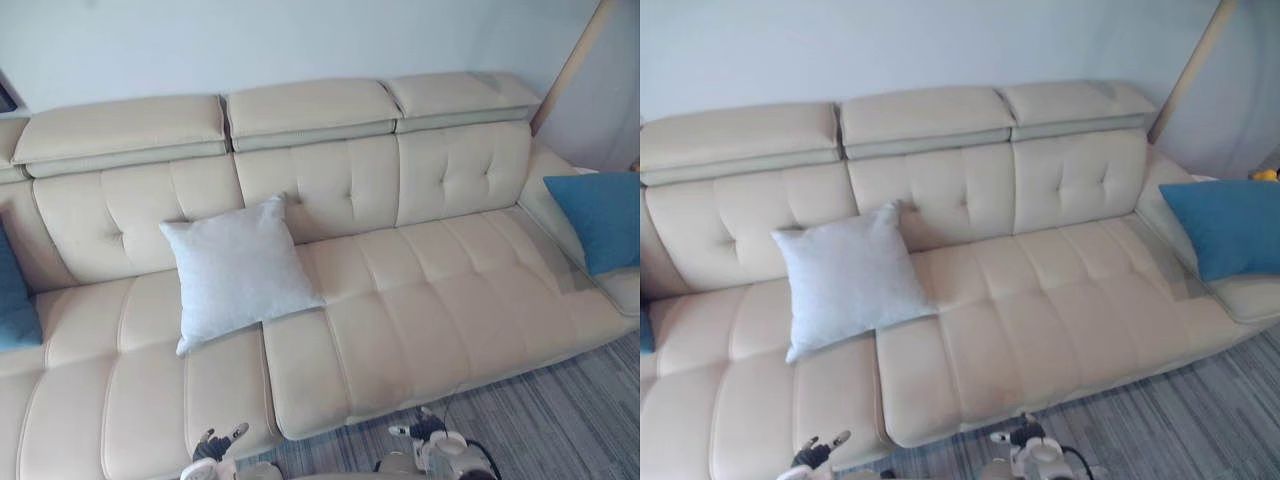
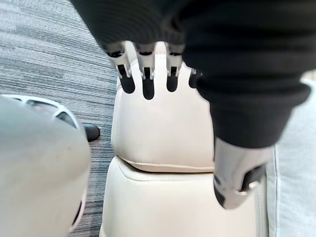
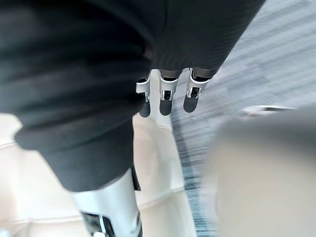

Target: Pick up cushions and gather them together orderly.

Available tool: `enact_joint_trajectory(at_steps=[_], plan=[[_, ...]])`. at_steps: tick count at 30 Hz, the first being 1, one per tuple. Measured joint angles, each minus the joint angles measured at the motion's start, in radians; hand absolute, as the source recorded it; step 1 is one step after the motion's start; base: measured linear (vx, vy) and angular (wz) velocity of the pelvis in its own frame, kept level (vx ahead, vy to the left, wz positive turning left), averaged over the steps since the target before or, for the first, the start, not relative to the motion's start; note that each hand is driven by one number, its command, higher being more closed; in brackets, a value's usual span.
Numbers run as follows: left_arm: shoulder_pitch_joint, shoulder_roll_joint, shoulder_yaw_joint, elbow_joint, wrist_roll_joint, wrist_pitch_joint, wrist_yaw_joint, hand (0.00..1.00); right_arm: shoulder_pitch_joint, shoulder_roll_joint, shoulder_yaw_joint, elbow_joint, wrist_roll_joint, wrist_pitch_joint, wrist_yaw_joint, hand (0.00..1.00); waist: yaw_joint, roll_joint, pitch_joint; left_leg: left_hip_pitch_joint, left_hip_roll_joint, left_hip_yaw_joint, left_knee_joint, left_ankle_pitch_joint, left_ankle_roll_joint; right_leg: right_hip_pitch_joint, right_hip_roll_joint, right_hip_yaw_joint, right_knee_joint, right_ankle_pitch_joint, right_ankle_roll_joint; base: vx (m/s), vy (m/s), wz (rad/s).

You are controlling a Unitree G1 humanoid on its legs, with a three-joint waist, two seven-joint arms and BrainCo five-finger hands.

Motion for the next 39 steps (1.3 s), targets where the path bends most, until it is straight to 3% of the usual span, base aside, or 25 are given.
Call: enact_joint_trajectory(at_steps=[2, 5, 8, 9, 10, 12, 13, 15, 18, 22, 27, 29, 31, 32, 33, 35, 36, 38, 39], plan=[[-0.019, 0.014, -0.001, -0.010, -0.006, -0.002, 0.007, 0.00, -0.039, 0.017, 0.004, 0.008, -0.003, -0.009, -0.005, 0.00, 0.002, -0.031, 0.011, -0.043, -0.007, 0.006, 0.034, 0.015, 0.000, 0.076, 0.002, 0.038, -0.116, -0.052, 0.019, -0.08, -0.212, -0.17], [-0.032, -0.014, -0.008, -0.009, -0.006, -0.001, 0.003, 0.00, -0.078, 0.019, 0.001, -0.012, -0.003, -0.015, -0.012, 0.00, -0.006, 0.015, 0.040, -0.122, 0.037, -0.022, 0.065, 0.049, -0.036, 0.165, 0.079, -0.023, -0.377, -0.043, -0.006, -0.22, -0.257, 0.04], [-0.028, -0.032, -0.051, -0.009, -0.003, -0.002, 0.001, 0.00, -0.044, -0.003, -0.040, -0.010, -0.003, -0.007, -0.012, 0.00, -0.019, 0.068, 0.069, -0.118, 0.068, -0.060, 0.017, 0.125, -0.052, 0.190, 0.127, -0.063, -0.411, -0.021, -0.042, -0.21, -0.162, 0.33], [-0.016, -0.039, -0.059, -0.007, -0.004, -0.004, 0.001, 0.00, -0.022, -0.012, -0.050, -0.010, -0.003, -0.001, -0.011, 0.00, -0.022, 0.072, 0.071, -0.096, 0.066, -0.078, -0.056, 0.181, -0.065, 0.172, 0.133, -0.078, -0.407, -0.012, -0.057, -0.29, -0.162, 0.31], [-0.014, -0.041, -0.059, -0.006, -0.004, -0.006, 0.002, 0.00, -0.013, -0.011, -0.064, -0.010, -0.003, -0.001, -0.011, 0.00, -0.022, 0.074, 0.070, -0.095, 0.066, -0.080, -0.064, 0.183, -0.066, 0.166, 0.134, -0.084, -0.405, -0.011, -0.058, -0.20, -0.089, 0.05], [-0.015, -0.043, -0.046, -0.005, -0.003, -0.012, 0.000, 0.00, 0.007, -0.019, -0.121, -0.009, -0.003, 0.001, -0.013, 0.00, -0.023, 0.071, 0.071, -0.103, 0.056, -0.076, 0.071, 0.076, -0.059, 0.124, 0.107, -0.084, -0.399, -0.002, -0.100, -0.16, -0.015, -0.29], [-0.015, -0.043, -0.043, -0.002, -0.003, -0.013, 0.001, 0.00, 0.013, -0.022, -0.128, -0.010, -0.003, 0.000, -0.015, 0.00, -0.024, 0.069, 0.072, -0.096, 0.046, -0.077, 0.107, 0.046, -0.055, 0.115, 0.097, -0.076, -0.397, 0.004, -0.104, -0.18, 0.051, -0.44], [-0.013, -0.053, -0.039, 0.012, -0.003, -0.018, 0.001, 0.00, 0.052, -0.025, -0.155, -0.009, -0.003, 0.000, -0.020, 0.00, -0.035, 0.074, 0.067, -0.038, 0.008, -0.116, 0.147, -0.041, -0.080, 0.083, 0.084, -0.027, -0.407, 0.035, -0.086, -0.17, 0.120, -0.41], [-0.007, -0.066, -0.010, 0.012, -0.006, -0.018, 0.000, 0.00, 0.081, -0.013, -0.156, -0.005, -0.005, 0.002, -0.020, 0.00, -0.036, 0.087, 0.055, 0.014, 0.001, -0.163, -0.011, -0.045, -0.072, 0.036, 0.108, 0.036, -0.453, 0.096, -0.064, -0.12, 0.146, -0.49], [0.004, -0.046, -0.002, 0.016, -0.005, -0.017, 0.001, 0.00, 0.105, 0.028, -0.188, -0.006, -0.003, 0.002, -0.020, 0.00, -0.042, 0.040, 0.032, 0.040, -0.030, -0.058, -0.080, -0.013, -0.037, 0.029, 0.097, 0.133, -0.562, 0.202, -0.038, -0.10, 0.149, -0.76], [0.003, -0.036, -0.001, 0.037, 0.005, -0.016, 0.004, 0.00, 0.116, 0.028, -0.190, -0.006, -0.001, 0.001, -0.018, 0.00, -0.049, 0.027, 0.014, 0.064, -0.055, 0.036, -0.132, -0.014, -0.032, -0.007, 0.092, 0.225, -0.613, 0.250, -0.040, -0.10, 0.097, -0.63], [0.004, -0.032, 0.000, 0.040, 0.010, -0.016, 0.004, 0.00, 0.111, 0.028, -0.186, -0.004, -0.001, 0.003, -0.017, 0.00, -0.051, 0.025, 0.013, 0.070, -0.050, 0.084, -0.133, -0.022, -0.038, -0.010, 0.092, 0.180, -0.647, 0.259, -0.078, -0.04, 0.017, -0.79], [0.007, -0.035, 0.035, 0.051, 0.017, -0.012, 0.004, 0.00, 0.091, 0.027, -0.189, 0.034, 0.000, 0.003, -0.016, 0.00, -0.049, 0.036, 0.008, 0.084, 0.002, 0.180, -0.125, -0.035, -0.061, -0.010, 0.067, -0.113, -0.651, 0.278, -0.198, 0.04, -0.025, -1.17], [0.011, -0.033, 0.042, 0.051, 0.017, -0.011, 0.004, 0.00, 0.088, 0.028, -0.192, 0.039, 0.000, 0.008, -0.015, 0.00, -0.045, 0.038, 0.004, 0.086, 0.016, 0.204, -0.107, -0.035, -0.060, -0.009, 0.058, -0.206, -0.645, 0.294, -0.216, 0.11, -0.058, -1.28], [0.016, -0.024, 0.049, 0.056, 0.020, -0.011, 0.002, 0.00, 0.091, 0.028, -0.193, 0.042, 0.000, 0.010, -0.014, 0.00, -0.043, 0.024, -0.004, 0.092, 0.024, 0.222, -0.071, -0.044, -0.070, -0.004, 0.058, -0.314, -0.647, 0.350, -0.188, 0.12, -0.076, -1.03], [0.014, -0.020, 0.050, 0.065, 0.026, -0.012, 0.001, 0.00, 0.094, 0.015, -0.207, 0.050, 0.000, 0.010, -0.015, 0.00, -0.040, 0.027, -0.008, 0.103, 0.039, 0.156, -0.053, -0.045, -0.071, 0.000, 0.081, -0.353, -0.657, 0.353, -0.167, 0.15, -0.191, -1.27], [0.013, -0.023, 0.036, 0.072, 0.027, -0.011, 0.001, 0.00, 0.100, 0.001, -0.235, 0.047, 0.002, 0.010, -0.015, 0.00, -0.044, 0.038, -0.007, 0.129, 0.041, 0.142, -0.058, -0.047, -0.074, 0.002, 0.089, -0.316, -0.657, 0.337, -0.139, 0.14, -0.181, -1.19], [0.009, -0.034, 0.025, 0.081, 0.045, -0.011, 0.000, 0.00, 0.127, -0.009, -0.272, 0.046, 0.008, 0.014, -0.017, 0.00, -0.046, 0.051, -0.011, 0.156, 0.060, 0.146, -0.035, -0.051, -0.081, 0.013, 0.106, -0.279, -0.655, 0.320, -0.131, 0.12, -0.075, -0.74], [0.004, -0.039, 0.025, 0.084, 0.046, -0.012, -0.002, 0.00, 0.147, -0.013, -0.281, 0.046, 0.008, 0.014, -0.021, 0.00, -0.050, 0.057, -0.012, 0.140, 0.093, 0.143, 0.075, -0.074, -0.111, 0.029, 0.115, -0.262, -0.646, 0.281, -0.128, 0.11, -0.067, -0.42]])
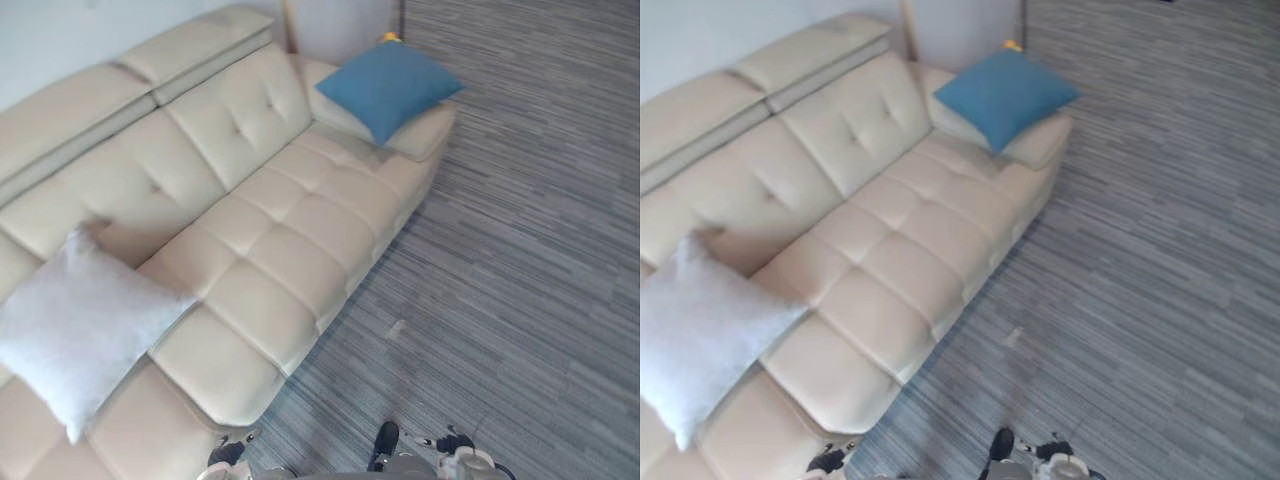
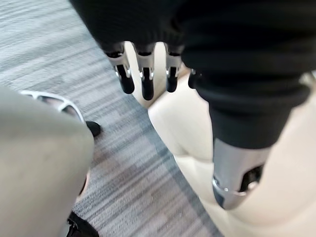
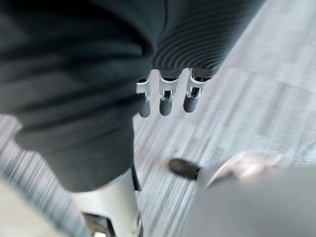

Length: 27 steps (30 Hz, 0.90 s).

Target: Pick up cushions and gather them together orderly.

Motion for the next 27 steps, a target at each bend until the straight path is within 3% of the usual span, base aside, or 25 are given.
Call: enact_joint_trajectory(at_steps=[1, 2, 3, 4, 5, 6, 8, 11, 12, 13, 15, 17, 18, 20, 21, 23, 26, 27], plan=[[-0.001, 0.002, 0.001, -0.002, 0.000, -0.001, 0.000, 0.00, 0.008, -0.002, 0.000, 0.000, 0.000, 0.000, -0.002, 0.00, 0.000, -0.004, 0.002, -0.023, 0.024, -0.002, 0.084, -0.011, -0.005, 0.011, 0.003, 0.007, 0.006, -0.013, 0.002, 0.10, -0.104, -0.31], [0.000, 0.004, 0.006, -0.018, -0.001, -0.003, 0.000, 0.00, 0.027, -0.001, 0.003, 0.001, 0.001, 0.000, -0.008, 0.00, 0.002, -0.012, 0.011, -0.074, 0.079, -0.010, 0.279, -0.010, 0.002, 0.033, 0.013, 0.028, 0.020, -0.038, -0.003, 0.07, -0.096, -0.42], [0.003, 0.004, 0.011, -0.029, -0.001, -0.003, 0.000, 0.00, 0.040, -0.001, 0.013, 0.001, 0.004, 0.000, -0.012, 0.00, 0.010, -0.011, 0.016, -0.134, 0.135, -0.024, 0.439, 0.009, 0.030, 0.044, 0.032, 0.049, 0.023, -0.053, -0.008, 0.08, -0.079, -0.65], [0.004, -0.001, 0.015, -0.034, -0.002, -0.004, -0.001, 0.00, 0.041, -0.005, 0.025, 0.001, 0.009, 0.002, -0.018, 0.00, 0.020, -0.001, 0.015, -0.181, 0.160, -0.057, 0.546, -0.007, 0.053, 0.058, 0.047, 0.086, 0.026, -0.063, -0.016, 0.11, 0.015, -0.93], [-0.003, -0.003, 0.014, -0.038, -0.002, -0.005, -0.004, 0.00, 0.027, -0.013, 0.030, 0.002, 0.009, 0.003, -0.026, 0.00, 0.030, 0.008, 0.021, -0.225, 0.135, -0.092, 0.602, -0.070, 0.054, 0.060, 0.054, 0.139, 0.027, -0.067, -0.020, 0.16, 0.066, -1.18], [-0.009, -0.004, 0.014, -0.043, -0.003, -0.005, -0.006, 0.00, 0.010, -0.013, 0.030, 0.005, 0.009, 0.004, -0.029, 0.00, 0.035, 0.010, 0.028, -0.268, 0.095, -0.113, 0.593, -0.120, 0.059, 0.059, 0.053, 0.186, 0.027, -0.069, -0.022, 0.17, 0.080, -1.14], [-0.009, -0.009, 0.013, -0.063, -0.004, -0.004, -0.007, 0.00, 0.008, -0.014, 0.029, 0.007, 0.009, 0.005, -0.029, 0.00, 0.055, 0.010, 0.030, -0.312, 0.036, -0.123, 0.484, -0.143, 0.065, 0.062, 0.047, 0.249, 0.028, -0.073, -0.016, 0.14, 0.089, -1.12], [-0.008, -0.013, 0.017, -0.083, -0.003, 0.000, -0.008, 0.00, 0.010, -0.013, 0.022, -0.013, 0.010, 0.006, -0.029, 0.00, 0.060, 0.019, 0.035, -0.350, -0.046, -0.237, 0.240, -0.134, 0.055, 0.061, 0.042, 0.330, 0.021, -0.084, 0.002, 0.11, 0.142, -1.06], [-0.003, -0.015, 0.033, -0.088, -0.002, 0.006, -0.008, 0.00, 0.013, -0.015, 0.023, -0.017, 0.010, 0.006, -0.029, 0.00, 0.067, 0.030, 0.039, -0.354, -0.061, -0.314, 0.150, -0.086, 0.032, 0.061, 0.056, 0.382, 0.001, -0.084, 0.008, 0.23, 0.250, -1.62], [0.003, -0.016, 0.043, -0.086, -0.003, 0.016, -0.008, 0.00, -0.001, -0.018, 0.025, -0.017, 0.011, 0.007, -0.030, 0.00, 0.088, 0.043, 0.030, -0.355, -0.078, -0.328, 0.148, -0.074, 0.056, 0.062, 0.066, 0.436, -0.005, -0.073, 0.029, 0.27, 0.262, -1.60], [0.001, 0.005, 0.053, -0.084, -0.003, 0.021, -0.008, 0.00, 0.000, -0.003, 0.023, -0.014, 0.020, 0.011, -0.029, 0.00, 0.095, 0.013, 0.037, -0.346, -0.090, -0.286, 0.167, -0.094, 0.091, 0.048, 0.046, 0.474, 0.035, -0.093, 0.073, 0.32, 0.222, -1.04], [0.005, 0.004, 0.063, -0.077, -0.003, 0.031, -0.007, 0.00, -0.005, -0.002, 0.019, -0.016, 0.021, 0.015, -0.027, 0.00, 0.108, 0.005, 0.032, -0.307, -0.090, -0.237, 0.159, -0.119, 0.123, -0.003, 0.036, 0.479, 0.167, -0.146, 0.101, 0.34, 0.202, -0.85], [0.022, 0.001, 0.064, -0.071, -0.003, 0.038, -0.007, 0.00, -0.023, -0.001, 0.025, -0.016, 0.021, 0.013, -0.023, 0.00, 0.117, 0.011, 0.036, -0.247, -0.087, -0.179, 0.139, -0.136, 0.127, -0.077, 0.031, 0.477, 0.371, -0.209, 0.135, 0.29, 0.159, -0.92], [0.040, -0.002, 0.072, -0.056, -0.003, 0.038, -0.005, 0.00, -0.046, -0.001, 0.034, -0.016, 0.022, 0.005, -0.015, 0.00, 0.108, 0.021, 0.040, -0.174, -0.086, -0.131, 0.123, -0.145, 0.143, -0.163, 0.010, 0.449, 0.603, -0.225, 0.211, 0.27, 0.107, -0.69], [0.040, -0.001, 0.070, -0.046, -0.003, 0.041, -0.006, 0.00, -0.060, 0.002, 0.049, -0.017, 0.022, 0.001, -0.010, 0.00, 0.102, 0.028, 0.044, -0.138, -0.086, -0.124, 0.113, -0.150, 0.148, -0.193, -0.011, 0.403, 0.700, -0.216, 0.215, 0.34, 0.051, -0.28], [0.030, 0.008, 0.033, -0.035, -0.002, 0.038, -0.001, 0.00, -0.095, 0.005, 0.100, -0.015, 0.018, 0.000, 0.008, 0.00, 0.099, 0.043, 0.053, -0.008, -0.087, -0.113, 0.028, -0.151, 0.147, -0.240, -0.084, 0.202, 0.830, -0.280, 0.100, 0.43, 0.021, -0.22], [0.012, 0.012, 0.002, -0.035, 0.000, 0.036, 0.001, 0.00, -0.117, 0.010, 0.142, -0.020, 0.019, 0.000, 0.013, 0.00, 0.081, 0.043, 0.061, 0.079, -0.068, -0.115, -0.049, -0.151, 0.147, -0.289, -0.074, 0.112, 0.670, -0.290, 0.057, 0.43, -0.091, 0.03], [0.004, 0.015, -0.009, -0.035, 0.003, 0.036, 0.001, 0.00, -0.122, 0.008, 0.143, -0.028, 0.020, 0.004, 0.014, 0.00, 0.072, 0.036, 0.076, 0.108, -0.061, -0.122, -0.067, -0.151, 0.147, -0.313, -0.066, 0.109, 0.566, -0.245, 0.050, 0.42, -0.178, 0.21]])
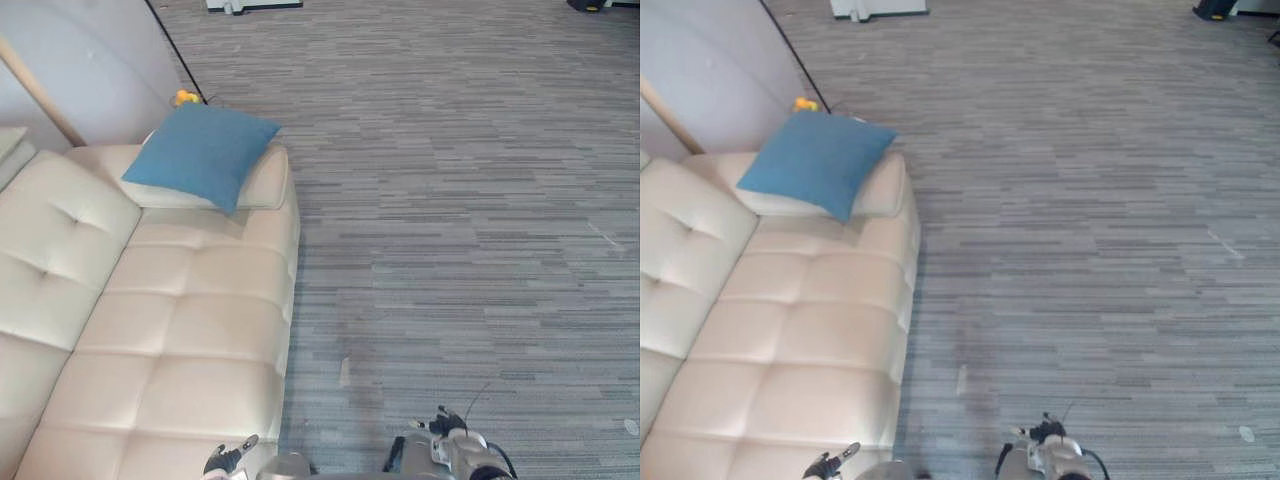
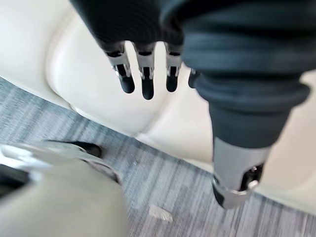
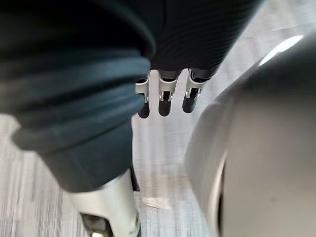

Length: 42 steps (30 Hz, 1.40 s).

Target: Pick up cushions and gather them together orderly.

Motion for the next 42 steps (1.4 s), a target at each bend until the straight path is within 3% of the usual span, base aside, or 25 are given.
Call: enact_joint_trajectory(at_steps=[1, 2, 3, 5, 7, 8, 9, 12, 15, 17, 18, 19, 20, 21, 22, 25, 27, 28, 30, 33, 35, 37, 39, 40, 42], plan=[[-0.002, 0.001, -0.001, -0.001, 0.004, 0.000, -0.003, 0.00, 0.002, 0.001, -0.001, -0.009, 0.002, 0.002, 0.001, 0.00, -0.006, -0.006, 0.006, 0.012, 0.002, -0.006, -0.006, 0.000, 0.000, -0.007, 0.001, 0.002, -0.046, 0.028, 0.002, 0.46, -0.232, 0.35], [0.004, 0.021, -0.001, -0.002, 0.005, -0.001, -0.003, 0.00, 0.013, 0.006, 0.001, -0.027, 0.008, 0.004, 0.000, 0.00, -0.024, -0.041, 0.012, 0.048, -0.017, -0.030, -0.026, 0.000, -0.002, 0.002, 0.003, 0.021, -0.185, 0.129, 0.013, 0.49, -0.273, 0.33], [0.003, 0.041, 0.003, 0.010, 0.007, 0.001, -0.001, 0.00, 0.021, 0.008, -0.008, -0.027, 0.019, 0.003, 0.001, 0.00, -0.024, -0.064, 0.019, 0.089, -0.023, -0.074, -0.026, -0.008, -0.016, -0.002, 0.012, 0.062, -0.164, 0.226, -0.071, 0.50, -0.289, 0.14], [0.008, 0.009, 0.010, 0.017, 0.010, 0.000, -0.002, 0.00, 0.014, -0.009, -0.005, -0.018, 0.017, 0.005, -0.001, 0.00, -0.017, -0.028, 0.006, 0.048, 0.034, -0.131, 0.113, 0.003, -0.037, -0.004, 0.050, 0.060, -0.104, 0.130, -0.063, 0.47, -0.328, -0.19], [0.008, 0.002, 0.025, 0.017, 0.013, -0.001, 0.000, 0.00, 0.020, -0.012, -0.010, -0.013, 0.017, 0.005, -0.002, 0.00, -0.019, -0.001, -0.008, -0.093, 0.097, -0.200, 0.401, 0.044, -0.074, 0.027, 0.090, 0.037, -0.131, 0.090, -0.074, 0.47, -0.324, -0.10], [0.007, -0.010, 0.044, 0.017, 0.013, -0.002, -0.002, 0.00, 0.022, -0.009, -0.010, -0.011, 0.018, 0.005, -0.006, 0.00, -0.015, 0.019, -0.002, -0.197, 0.159, -0.225, 0.636, 0.156, -0.071, 0.090, 0.135, 0.030, -0.176, 0.073, -0.094, 0.61, -0.270, -0.06], [0.008, -0.011, 0.055, 0.014, 0.014, -0.002, -0.003, 0.00, 0.024, -0.002, -0.007, -0.002, 0.018, 0.006, -0.011, 0.00, -0.015, 0.027, 0.010, -0.276, 0.215, -0.211, 0.832, 0.132, -0.062, 0.173, 0.175, 0.029, -0.225, 0.065, -0.117, 0.52, -0.207, -0.06], [0.012, 0.006, 0.048, -0.004, 0.014, -0.005, -0.003, 0.00, 0.026, 0.018, -0.005, 0.035, 0.018, 0.007, -0.022, 0.00, -0.004, -0.014, 0.033, -0.405, 0.190, -0.184, 0.939, 0.040, -0.062, 0.362, 0.190, 0.024, -0.336, 0.047, -0.127, 0.52, -0.151, 0.10], [0.015, 0.005, 0.041, -0.034, 0.014, -0.008, -0.002, 0.00, 0.022, 0.020, -0.006, 0.052, 0.018, 0.005, -0.031, 0.00, 0.037, -0.027, 0.040, -0.529, 0.108, -0.119, 0.659, -0.001, -0.065, 0.468, 0.192, 0.040, -0.427, 0.049, -0.120, 0.42, -0.041, -0.24], [0.016, 0.003, 0.041, -0.041, 0.014, -0.003, -0.004, 0.00, 0.020, 0.027, -0.012, 0.048, 0.018, 0.005, -0.037, 0.00, 0.045, -0.031, 0.043, -0.567, 0.040, -0.116, 0.385, 0.050, -0.063, 0.513, 0.185, 0.041, -0.474, 0.036, -0.100, 0.51, 0.089, -0.15], [0.018, 0.002, 0.040, -0.040, 0.014, 0.000, -0.003, 0.00, 0.027, 0.030, -0.013, 0.049, 0.018, 0.006, -0.042, 0.00, 0.050, -0.026, 0.042, -0.565, 0.006, -0.086, 0.138, 0.188, -0.056, 0.556, 0.188, 0.043, -0.513, 0.014, -0.072, 0.56, 0.179, -0.13], [0.020, 0.003, 0.042, -0.040, 0.013, 0.001, -0.003, 0.00, 0.030, 0.038, -0.007, 0.049, 0.018, 0.007, -0.042, 0.00, 0.071, -0.034, 0.041, -0.543, 0.000, -0.056, 0.103, 0.287, -0.030, 0.580, 0.181, 0.061, -0.524, -0.001, -0.059, 0.47, 0.158, -0.17], [0.019, 0.005, 0.042, -0.041, 0.013, 0.000, -0.003, 0.00, 0.028, 0.045, -0.004, 0.048, 0.018, 0.006, -0.042, 0.00, 0.080, -0.037, 0.039, -0.538, -0.005, -0.029, 0.093, 0.313, -0.009, 0.590, 0.173, 0.071, -0.523, -0.010, -0.051, 0.55, 0.133, -0.12], [0.010, 0.020, 0.045, -0.042, 0.014, 0.000, -0.005, 0.00, 0.021, 0.067, -0.005, 0.050, 0.018, 0.005, -0.041, 0.00, 0.088, -0.076, 0.042, -0.520, -0.021, 0.020, 0.085, 0.305, 0.034, 0.597, 0.145, 0.078, -0.517, -0.016, -0.039, 0.55, 0.125, 0.06], [0.010, 0.026, 0.054, -0.040, 0.013, 0.000, -0.006, 0.00, 0.015, 0.072, -0.007, 0.051, 0.019, 0.005, -0.038, 0.00, 0.089, -0.082, 0.044, -0.514, -0.027, 0.015, 0.106, 0.281, 0.073, 0.598, 0.129, 0.088, -0.497, 0.018, -0.007, 0.65, 0.168, 0.15], [0.021, 0.006, 0.116, -0.038, 0.012, 0.006, -0.006, 0.00, 0.008, 0.076, 0.001, 0.053, 0.017, 0.003, -0.023, 0.00, 0.091, -0.076, 0.030, -0.493, -0.010, 0.014, 0.182, 0.194, 0.091, 0.584, 0.130, 0.152, -0.374, 0.079, 0.052, 0.44, 0.199, 0.13], [0.037, 0.005, 0.122, -0.039, 0.010, 0.007, -0.004, 0.00, 0.008, 0.076, 0.007, 0.054, 0.008, -0.001, -0.018, 0.00, 0.087, -0.073, 0.026, -0.387, -0.018, -0.040, 0.150, 0.128, 0.055, 0.427, 0.089, 0.137, 0.067, 0.197, 0.217, 0.53, 0.238, 0.32], [0.036, 0.005, 0.116, -0.039, 0.010, 0.008, -0.004, 0.00, 0.013, 0.076, 0.007, 0.054, 0.008, -0.001, -0.018, 0.00, 0.085, -0.076, 0.025, -0.366, -0.026, -0.049, 0.140, 0.122, 0.053, 0.404, 0.072, 0.124, 0.137, 0.201, 0.227, 0.59, 0.202, 0.85], [0.033, 0.010, 0.084, -0.042, 0.004, 0.005, -0.005, 0.00, 0.026, 0.060, 0.007, 0.049, 0.007, -0.002, -0.015, 0.00, 0.074, -0.072, 0.021, -0.238, -0.062, -0.119, 0.074, 0.114, 0.054, 0.337, -0.016, 0.014, 0.323, 0.123, 0.197, 0.54, 0.133, 1.10], [0.016, 0.008, 0.057, -0.044, 0.003, 0.005, -0.004, 0.00, 0.024, 0.042, 0.007, 0.041, 0.006, -0.006, -0.013, 0.00, 0.047, -0.048, 0.014, -0.123, -0.063, -0.237, -0.003, 0.113, 0.052, 0.250, -0.016, -0.041, 0.107, 0.006, 0.088, 0.45, 0.001, 1.17], [0.002, 0.002, 0.057, -0.040, 0.003, 0.006, -0.004, 0.00, 0.025, 0.037, 0.007, 0.026, 0.007, -0.005, -0.012, 0.00, 0.032, -0.046, 0.015, -0.104, -0.060, -0.286, -0.017, 0.111, 0.052, 0.200, 0.017, 0.030, -0.055, 0.015, 0.083, 0.30, -0.081, 1.05], [-0.019, 0.003, 0.059, -0.041, 0.002, 0.004, -0.005, 0.00, 0.033, 0.035, 0.006, 0.012, 0.018, 0.001, -0.010, 0.00, 0.025, -0.066, 0.015, -0.074, -0.066, -0.350, -0.034, 0.066, 0.012, 0.136, 0.055, 0.169, -0.377, 0.180, 0.106, 0.41, -0.191, 1.24], [-0.002, 0.003, 0.085, -0.050, -0.007, 0.004, -0.004, 0.00, 0.043, 0.044, 0.007, 0.012, 0.020, 0.006, -0.008, 0.00, 0.028, -0.091, 0.001, -0.038, -0.085, -0.387, -0.027, 0.023, -0.005, 0.124, 0.056, 0.227, -0.371, 0.245, 0.080, 0.46, -0.357, 0.96], [0.009, -0.007, 0.112, -0.058, -0.007, 0.002, -0.001, 0.00, 0.060, 0.047, 0.012, 0.009, 0.026, 0.003, -0.003, 0.00, 0.025, -0.104, -0.015, -0.024, -0.088, -0.432, 0.002, -0.024, -0.023, 0.117, 0.065, 0.255, -0.298, 0.239, 0.029, 0.52, -0.442, 0.94], [0.031, -0.048, 0.141, -0.061, -0.008, -0.005, -0.005, 0.00, 0.058, 0.033, 0.012, 0.011, 0.027, 0.003, -0.002, 0.00, 0.029, -0.056, -0.045, -0.068, -0.039, -0.445, 0.096, -0.048, -0.045, 0.114, 0.082, 0.181, -0.248, 0.156, 0.011, 0.38, -0.288, 0.88]])
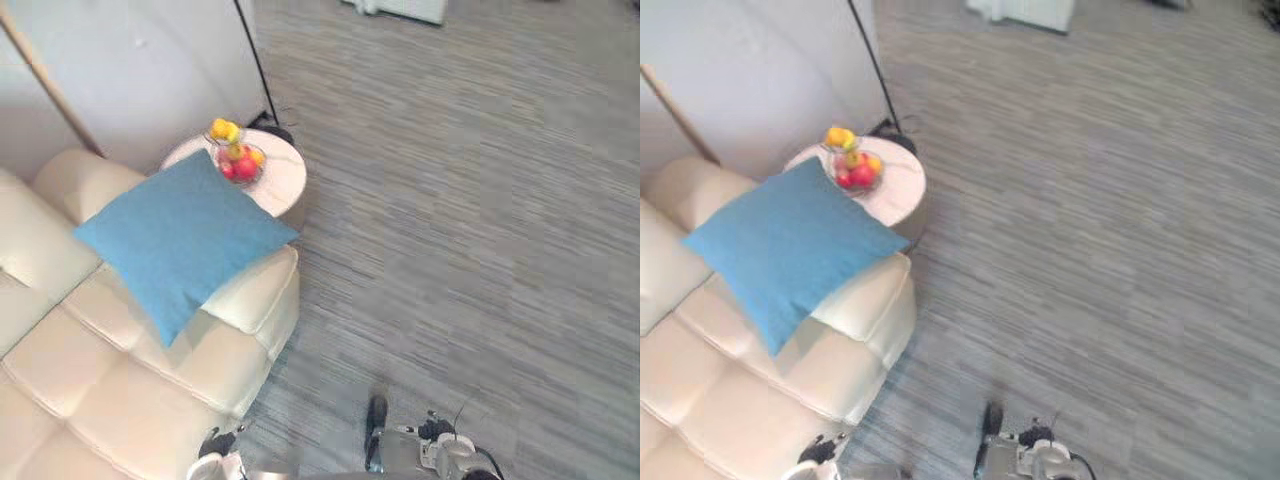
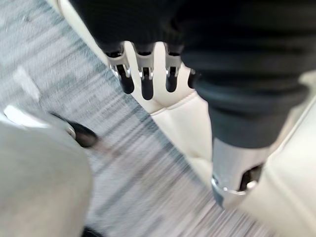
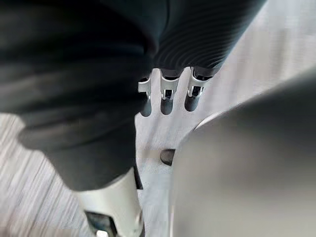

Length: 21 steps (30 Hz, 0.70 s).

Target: Pick up cushions and gather them together orderly.

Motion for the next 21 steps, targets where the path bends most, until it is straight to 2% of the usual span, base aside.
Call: enact_joint_trajectory(at_steps=[1, 2, 3, 4, 5, 6, 7, 8, 9, 10, 12, 15, 17, 18, 19, 21], plan=[[0.001, -0.011, 0.020, -0.006, -0.001, 0.000, -0.001, 0.00, 0.003, -0.002, -0.009, -0.003, 0.001, -0.001, 0.000, 0.00, -0.004, 0.017, -0.012, -0.094, 0.023, 0.006, 0.150, -0.008, -0.020, 0.018, 0.000, -0.053, -0.015, -0.024, -0.007, 0.38, -0.299, 1.41], [-0.003, -0.024, 0.044, -0.019, -0.002, 0.000, -0.001, 0.00, 0.005, -0.002, -0.014, -0.011, 0.002, 0.001, -0.002, 0.00, -0.005, 0.023, -0.011, -0.200, 0.072, 0.069, 0.344, 0.010, -0.067, 0.050, 0.005, -0.108, -0.032, -0.037, -0.018, 0.40, -0.329, 1.65], [-0.004, -0.025, 0.058, -0.020, -0.003, -0.003, 0.005, 0.00, 0.020, 0.008, -0.019, -0.023, 0.004, 0.001, -0.005, 0.00, 0.001, 0.020, -0.007, -0.276, 0.160, 0.193, 0.487, 0.004, -0.068, 0.120, 0.021, -0.183, -0.057, -0.046, -0.047, 0.34, -0.273, 1.27], [-0.004, -0.023, 0.057, -0.021, -0.004, -0.004, 0.005, 0.00, 0.024, 0.011, -0.019, -0.023, 0.005, 0.001, -0.006, 0.00, 0.004, 0.016, -0.005, -0.276, 0.175, 0.221, 0.493, 0.003, -0.067, 0.141, 0.024, -0.195, -0.068, -0.048, -0.051, 0.33, -0.224, 1.08], [-0.004, -0.007, 0.051, -0.020, -0.006, -0.008, 0.006, 0.00, 0.031, 0.016, -0.024, -0.025, 0.016, -0.003, -0.010, 0.00, 0.004, 0.003, 0.000, -0.276, 0.196, 0.294, 0.461, 0.003, -0.066, 0.198, 0.023, -0.225, -0.105, -0.049, -0.052, 0.25, -0.136, 0.72], [-0.004, 0.007, 0.020, -0.019, -0.007, -0.012, 0.006, 0.00, 0.033, 0.018, -0.027, -0.027, 0.020, -0.005, -0.012, 0.00, 0.005, -0.007, 0.002, -0.278, 0.197, 0.360, 0.382, 0.006, -0.062, 0.234, 0.013, -0.253, -0.136, -0.048, -0.051, 0.22, -0.104, 0.66], [-0.005, 0.009, 0.006, -0.018, -0.007, -0.012, 0.006, 0.00, 0.034, 0.018, -0.028, -0.028, 0.020, -0.007, -0.012, 0.00, 0.004, -0.008, 0.002, -0.278, 0.195, 0.381, 0.348, 0.013, -0.054, 0.243, 0.009, -0.261, -0.142, -0.047, -0.049, 0.18, -0.030, 0.45], [-0.007, 0.016, -0.023, -0.018, -0.005, -0.012, 0.007, 0.00, 0.037, 0.017, -0.029, -0.032, 0.020, -0.011, -0.014, 0.00, 0.001, -0.008, 0.002, -0.280, 0.189, 0.425, 0.255, 0.042, -0.036, 0.250, 0.004, -0.277, -0.152, -0.045, -0.044, 0.17, 0.049, 0.53], [-0.018, 0.022, -0.045, -0.011, 0.000, -0.012, 0.007, 0.00, 0.043, 0.015, -0.037, -0.035, 0.020, -0.014, -0.017, 0.00, -0.007, -0.006, -0.001, -0.291, 0.182, 0.485, 0.148, 0.127, -0.043, 0.258, 0.001, -0.305, -0.167, -0.046, -0.024, 0.21, 0.099, 0.68], [-0.031, 0.041, -0.064, 0.002, 0.001, -0.013, 0.007, 0.00, 0.048, 0.028, -0.046, -0.032, 0.020, -0.012, -0.018, 0.00, -0.006, -0.023, -0.006, -0.273, 0.154, 0.500, 0.108, 0.144, -0.030, 0.257, -0.018, -0.309, -0.174, -0.041, -0.010, 0.18, 0.115, 0.55], [-0.032, 0.064, -0.078, 0.003, 0.001, -0.012, 0.007, 0.00, 0.046, 0.046, -0.047, -0.030, 0.019, -0.013, -0.017, 0.00, 0.000, -0.050, -0.007, -0.256, 0.127, 0.508, 0.080, 0.148, -0.028, 0.265, -0.032, -0.303, -0.186, -0.035, -0.002, 0.13, 0.102, 0.10], [-0.030, 0.078, -0.084, 0.035, 0.002, -0.011, 0.007, 0.00, 0.051, 0.047, -0.048, -0.016, 0.016, -0.014, -0.018, 0.00, -0.002, -0.060, -0.008, -0.160, 0.080, 0.512, -0.005, 0.161, -0.020, 0.317, -0.062, -0.301, -0.180, -0.033, 0.002, 0.13, 0.136, 0.03], [-0.024, 0.073, -0.100, 0.054, 0.002, -0.011, 0.006, 0.00, 0.045, 0.035, -0.048, 0.001, -0.012, -0.016, -0.017, 0.00, -0.010, -0.042, -0.018, -0.079, 0.045, 0.503, -0.137, 0.207, -0.008, 0.295, -0.100, -0.307, -0.050, -0.033, 0.002, 0.03, 0.116, 0.19], [-0.024, 0.072, -0.102, 0.058, 0.002, -0.011, 0.006, 0.00, 0.043, 0.033, -0.048, 0.003, -0.017, -0.014, -0.018, 0.00, -0.013, -0.039, -0.019, -0.071, 0.042, 0.497, -0.154, 0.215, -0.005, 0.284, -0.109, -0.309, -0.016, -0.033, 0.002, 0.04, 0.130, 0.55], [-0.023, 0.077, -0.116, 0.065, 0.002, -0.010, 0.006, 0.00, 0.035, 0.033, -0.051, 0.000, -0.021, -0.015, -0.017, 0.00, -0.027, -0.036, -0.019, -0.047, 0.028, 0.454, -0.190, 0.229, 0.003, 0.242, -0.154, -0.325, 0.133, -0.033, 0.002, 0.05, 0.103, 0.71], [-0.022, 0.087, -0.129, 0.065, 0.002, -0.010, 0.005, 0.00, 0.040, 0.032, -0.060, 0.000, -0.021, -0.017, -0.017, 0.00, -0.038, -0.042, -0.016, -0.025, 0.014, 0.409, -0.203, 0.232, 0.009, 0.209, -0.195, -0.322, 0.259, -0.037, 0.002, 0.05, 0.048, 0.85]])
